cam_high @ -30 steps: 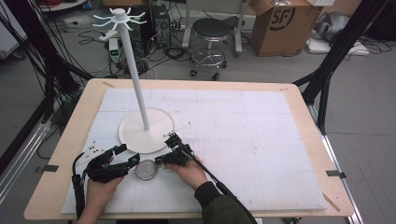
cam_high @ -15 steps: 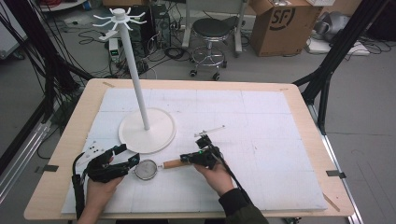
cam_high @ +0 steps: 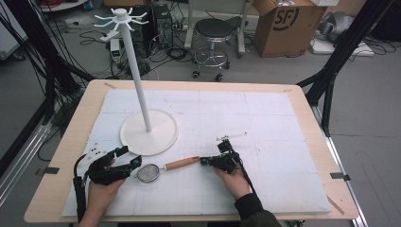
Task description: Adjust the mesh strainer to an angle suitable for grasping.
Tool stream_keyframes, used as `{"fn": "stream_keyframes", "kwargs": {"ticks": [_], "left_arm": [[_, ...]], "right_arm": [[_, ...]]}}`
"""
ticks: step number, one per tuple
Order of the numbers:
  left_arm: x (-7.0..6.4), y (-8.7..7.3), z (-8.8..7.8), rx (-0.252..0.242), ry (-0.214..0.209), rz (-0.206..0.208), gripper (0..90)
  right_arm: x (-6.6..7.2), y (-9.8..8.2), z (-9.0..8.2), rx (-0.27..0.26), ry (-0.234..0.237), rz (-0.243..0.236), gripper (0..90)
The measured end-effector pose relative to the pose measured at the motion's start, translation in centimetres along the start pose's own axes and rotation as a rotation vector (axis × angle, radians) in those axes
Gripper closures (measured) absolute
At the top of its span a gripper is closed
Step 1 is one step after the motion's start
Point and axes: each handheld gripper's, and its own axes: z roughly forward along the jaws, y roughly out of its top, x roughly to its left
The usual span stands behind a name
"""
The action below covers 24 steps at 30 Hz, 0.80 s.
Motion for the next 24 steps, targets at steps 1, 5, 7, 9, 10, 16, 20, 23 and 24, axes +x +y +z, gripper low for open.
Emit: {"fn": "stream_keyframes", "kwargs": {"ticks": [1, 5, 7, 9, 10, 16, 20, 23, 24], "left_arm": [[0.0, 0.0, 0.0, 0.001, -0.001, 0.0, 23.9], [0.1, 0.0, -0.3, -0.005, 0.001, -0.006, 23.9], [0.2, 0.0, -0.4, -0.009, 0.005, -0.009, 23.9], [0.3, 0.0, -0.4, -0.012, 0.007, -0.011, 23.9], [0.2, 0.0, -0.4, -0.01, 0.006, -0.012, 23.9], [0.2, 0.0, -0.4, -0.003, 0.004, -0.005, 23.9], [0.2, 0.0, -0.4, -0.01, 0.001, -0.014, 23.9], [0.2, 0.0, -0.3, -0.003, -0.002, -0.01, 23.9], [0.2, 0.0, -0.3, -0.005, -0.002, -0.011, 23.9]], "right_arm": [[-0.1, 0.2, 0.2, -0.01, -0.002, 0.001, 89.9], [-0.2, 1.0, 0.9, -0.025, -0.01, 0.011, 89.9], [-0.2, 1.5, 1.3, -0.029, -0.015, 0.015, 89.9], [-0.3, 1.8, 1.6, -0.031, -0.017, 0.013, 89.9], [-0.4, 2.0, 1.7, -0.032, -0.019, 0.011, 89.9], [-0.5, 2.5, 2.0, -0.037, -0.018, 0.016, 89.9], [-0.7, 2.7, 1.5, -0.096, -0.037, 0.013, 89.9], [-1.2, 3.1, 1.3, -0.11, -0.051, 0.047, 89.9], [-1.4, 3.2, 1.4, -0.105, -0.051, 0.057, 89.9]]}}
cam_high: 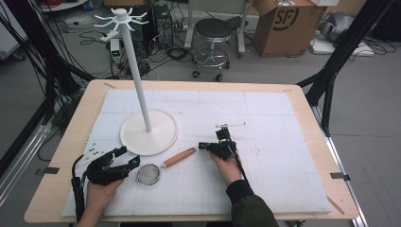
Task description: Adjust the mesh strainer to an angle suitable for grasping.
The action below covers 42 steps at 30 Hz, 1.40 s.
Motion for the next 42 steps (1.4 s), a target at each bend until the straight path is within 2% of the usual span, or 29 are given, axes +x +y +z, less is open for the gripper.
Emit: {"fn": "stream_keyframes", "kwargs": {"ticks": [2, 6, 8, 10, 14, 16, 18, 23, 27, 30, 32, 34, 38, 41, 42], "left_arm": [[0.0, 0.0, 0.0, -0.001, -0.002, 0.001, 23.9], [-0.1, 0.0, 0.2, 0.006, -0.004, 0.003, 23.9], [-0.2, 0.1, 0.2, 0.008, -0.007, 0.007, 23.9], [-0.4, 0.1, 0.3, 0.007, -0.011, 0.009, 24.0], [-0.7, 0.2, 0.4, 0.021, -0.015, 0.029, 24.0], [-0.8, 0.3, 0.3, 0.026, -0.013, 0.047, 24.0], [-0.8, 0.4, 0.1, 0.026, -0.011, 0.056, 23.9], [-0.7, 0.5, -0.1, 0.021, -0.006, 0.054, 23.9], [-0.8, 0.4, 0.0, 0.026, -0.011, 0.058, 23.9], [-0.8, 0.4, 0.0, 0.026, -0.013, 0.055, 23.9], [-0.8, 0.4, 0.0, 0.023, -0.013, 0.051, 24.0], [-0.7, 0.5, -0.1, 0.02, -0.011, 0.053, 23.9], [-0.7, 0.4, 0.1, 0.03, -0.013, 0.053, 23.9], [-0.8, 0.4, 0.0, 0.026, -0.017, 0.052, 24.0], [-0.7, 0.5, 0.0, 0.027, -0.016, 0.052, 24.0]], "right_arm": [[-0.4, 0.0, 0.4, 0.018, 0.017, 0.027, 89.9], [0.0, 0.0, 0.7, 0.024, 0.009, 0.018, 89.9], [0.2, -0.1, 0.9, 0.025, 0.032, 0.039, 89.9], [0.5, -0.1, 1.1, 0.024, 0.012, 0.017, 89.9], [1.4, 0.0, 2.0, 0.051, 0.042, 0.015, 89.9], [2.1, 0.1, 2.7, 0.058, 0.042, -0.01, 89.9], [2.5, 0.3, 3.1, 0.053, 0.035, -0.014, 89.9], [1.2, 0.9, 2.5, 0.006, -0.008, 0.039, 89.9], [0.4, 1.6, 2.7, -0.009, 0.021, 0.073, 89.9], [0.5, 2.3, 3.6, 0.012, 0.018, 0.053, 89.9], [1.1, 2.8, 4.4, 0.036, 0.009, 0.026, 89.9], [1.5, 2.8, 4.7, 0.035, -0.001, 0.008, 89.9], [1.6, 2.7, 4.6, 0.035, -0.006, 0.01, 89.9], [2.2, 2.4, 4.9, 0.058, 0.029, 0.006, 89.9], [2.7, 2.2, 5.1, 0.062, 0.029, -0.014, 89.9]]}}
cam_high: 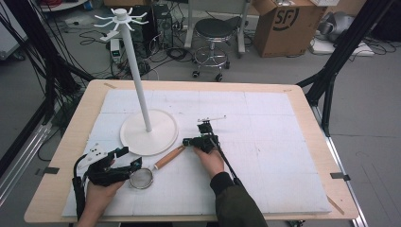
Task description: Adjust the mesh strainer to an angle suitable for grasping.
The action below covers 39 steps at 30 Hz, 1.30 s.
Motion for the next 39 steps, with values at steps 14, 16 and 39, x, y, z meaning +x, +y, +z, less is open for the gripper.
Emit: {"fn": "stream_keyframes", "kwargs": {"ticks": [14, 16, 39], "left_arm": [[0.0, 0.1, -0.2, 0.008, -0.005, 0.013, 24.0], [0.0, 0.1, -0.1, 0.011, -0.002, 0.012, 24.0], [0.0, 0.0, 0.0, 0.023, 0.007, 0.023, 24.0]], "right_arm": [[1.6, -1.2, 0.0, 0.027, 0.011, -0.064, 85.1], [1.3, -1.5, -0.8, 0.003, 0.001, -0.065, 76.1], [-0.1, -3.6, -5.8, -0.076, 0.073, -0.111, 28.8]]}}
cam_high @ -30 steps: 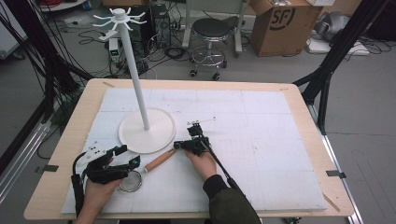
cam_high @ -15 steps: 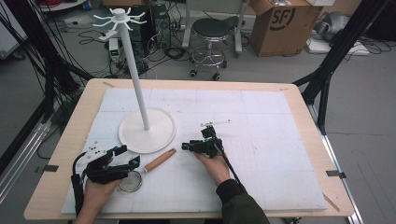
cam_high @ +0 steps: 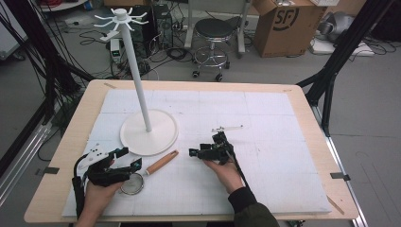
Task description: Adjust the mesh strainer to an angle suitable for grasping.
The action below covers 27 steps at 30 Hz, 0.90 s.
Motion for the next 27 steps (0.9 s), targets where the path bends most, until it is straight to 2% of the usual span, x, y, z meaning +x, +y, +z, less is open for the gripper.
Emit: {"fn": "stream_keyframes", "kwargs": {"ticks": [5, 7, 9, 16, 20, 22, 27], "left_arm": [[0.0, 0.0, 0.0, 0.0, -0.001, 0.003, 24.0], [0.0, 0.0, 0.0, 0.0, -0.001, 0.003, 24.0], [-0.1, 0.0, 0.0, 0.0, -0.002, 0.003, 24.0], [-0.1, 0.0, 0.2, -0.001, -0.003, 0.0, 24.0], [-0.3, 0.2, 0.6, 0.002, -0.024, 0.022, 24.0], [-0.2, 0.2, 0.7, -0.001, -0.03, 0.014, 24.0], [0.2, 0.2, 1.1, -0.014, -0.027, 0.005, 24.0]], "right_arm": [[0.8, -1.0, -1.6, -0.019, 0.006, -0.063, 25.2], [1.0, -1.3, -2.3, -0.032, 0.01, -0.069, 24.5], [0.9, -1.8, -3.2, -0.049, 0.023, -0.061, 24.5], [0.6, -2.9, -5.4, -0.098, 0.02, -0.065, 24.3], [0.7, -3.2, -6.2, -0.114, 0.02, -0.064, 24.2], [0.6, -3.3, -6.4, -0.125, 0.026, -0.055, 24.1], [0.8, -3.4, -6.5, -0.126, 0.014, -0.066, 24.1]]}}
